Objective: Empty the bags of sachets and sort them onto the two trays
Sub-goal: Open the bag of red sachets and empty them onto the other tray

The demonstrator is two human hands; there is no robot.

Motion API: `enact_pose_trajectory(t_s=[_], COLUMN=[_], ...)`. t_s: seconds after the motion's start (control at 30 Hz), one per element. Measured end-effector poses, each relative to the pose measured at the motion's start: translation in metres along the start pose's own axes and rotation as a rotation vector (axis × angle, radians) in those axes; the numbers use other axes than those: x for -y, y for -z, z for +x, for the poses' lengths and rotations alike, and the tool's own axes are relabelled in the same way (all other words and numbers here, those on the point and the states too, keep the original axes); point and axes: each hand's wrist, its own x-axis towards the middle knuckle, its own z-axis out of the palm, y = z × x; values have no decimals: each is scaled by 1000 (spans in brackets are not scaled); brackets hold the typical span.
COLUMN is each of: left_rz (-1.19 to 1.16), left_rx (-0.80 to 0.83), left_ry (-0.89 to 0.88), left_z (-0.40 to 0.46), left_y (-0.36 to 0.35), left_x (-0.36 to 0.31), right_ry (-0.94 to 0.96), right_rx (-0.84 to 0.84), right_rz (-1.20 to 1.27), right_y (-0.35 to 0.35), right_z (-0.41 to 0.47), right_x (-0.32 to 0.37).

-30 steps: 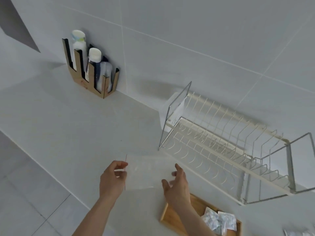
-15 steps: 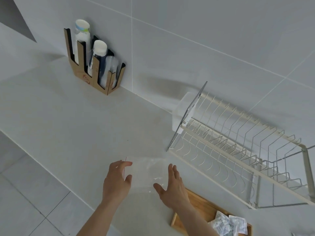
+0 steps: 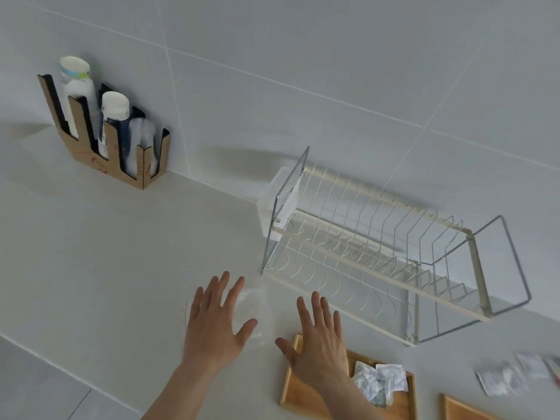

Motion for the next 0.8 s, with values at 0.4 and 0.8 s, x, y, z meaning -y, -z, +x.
enact_pose_trajectory(t_s=[0.4, 0.8], left_rz=[-11, -18], left_rx=[175, 345], left_ry=[-288, -498], left_z=[6, -45], left_y=[-33, -93], left_x=[-125, -326], right_ry=[-251, -501], right_rx=[-85, -87], right_rz=[102, 248], right_y=[20, 38], right_z=[-68, -160], right_x=[-117, -300])
